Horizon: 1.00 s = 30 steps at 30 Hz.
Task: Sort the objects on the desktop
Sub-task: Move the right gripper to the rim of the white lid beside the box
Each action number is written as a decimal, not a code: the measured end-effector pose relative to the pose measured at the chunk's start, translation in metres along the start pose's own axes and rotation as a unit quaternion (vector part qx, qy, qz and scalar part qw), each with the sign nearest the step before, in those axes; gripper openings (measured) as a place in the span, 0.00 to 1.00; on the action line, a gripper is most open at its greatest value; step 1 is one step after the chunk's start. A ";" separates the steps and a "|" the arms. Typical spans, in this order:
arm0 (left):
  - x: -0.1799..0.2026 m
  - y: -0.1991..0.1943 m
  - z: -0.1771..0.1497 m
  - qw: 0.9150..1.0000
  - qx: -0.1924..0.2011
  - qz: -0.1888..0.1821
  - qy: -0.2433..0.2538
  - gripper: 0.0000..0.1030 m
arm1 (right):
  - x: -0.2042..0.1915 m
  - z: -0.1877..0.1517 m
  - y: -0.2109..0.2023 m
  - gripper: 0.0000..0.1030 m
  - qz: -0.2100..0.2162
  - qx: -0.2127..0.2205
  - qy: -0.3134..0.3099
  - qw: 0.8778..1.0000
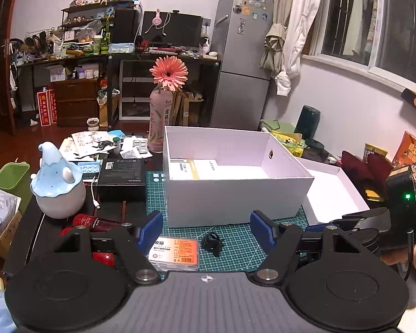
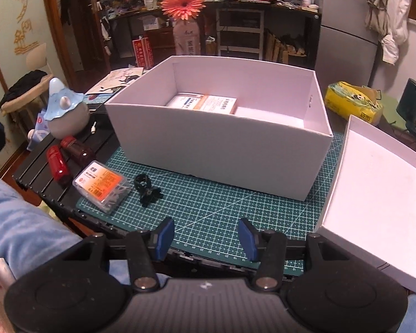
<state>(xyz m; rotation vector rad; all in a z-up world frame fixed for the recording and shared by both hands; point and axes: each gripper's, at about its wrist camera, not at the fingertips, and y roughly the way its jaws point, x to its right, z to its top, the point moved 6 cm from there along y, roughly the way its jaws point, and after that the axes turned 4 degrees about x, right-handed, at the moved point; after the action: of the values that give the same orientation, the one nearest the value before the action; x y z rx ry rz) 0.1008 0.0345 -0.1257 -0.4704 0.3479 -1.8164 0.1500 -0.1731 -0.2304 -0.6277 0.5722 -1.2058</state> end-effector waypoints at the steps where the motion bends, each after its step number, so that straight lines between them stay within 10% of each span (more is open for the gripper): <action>1: 0.000 0.000 0.000 1.000 0.000 0.000 0.001 0.69 | 0.001 0.000 0.000 0.48 -0.003 -0.001 0.002 1.000; 16: 0.003 0.002 0.001 1.000 -0.001 0.001 0.007 0.69 | 0.010 0.004 -0.002 0.41 -0.004 0.015 0.023 1.000; 30: 0.004 0.002 0.001 1.000 0.001 0.001 0.007 0.69 | 0.074 0.018 -0.035 0.14 -0.066 0.094 0.135 0.984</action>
<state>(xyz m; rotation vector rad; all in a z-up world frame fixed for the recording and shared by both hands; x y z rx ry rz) 0.1018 0.0307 -0.1247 -0.4567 0.3565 -1.8186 0.1588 -0.2498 -0.1982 -0.3486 0.6412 -1.4630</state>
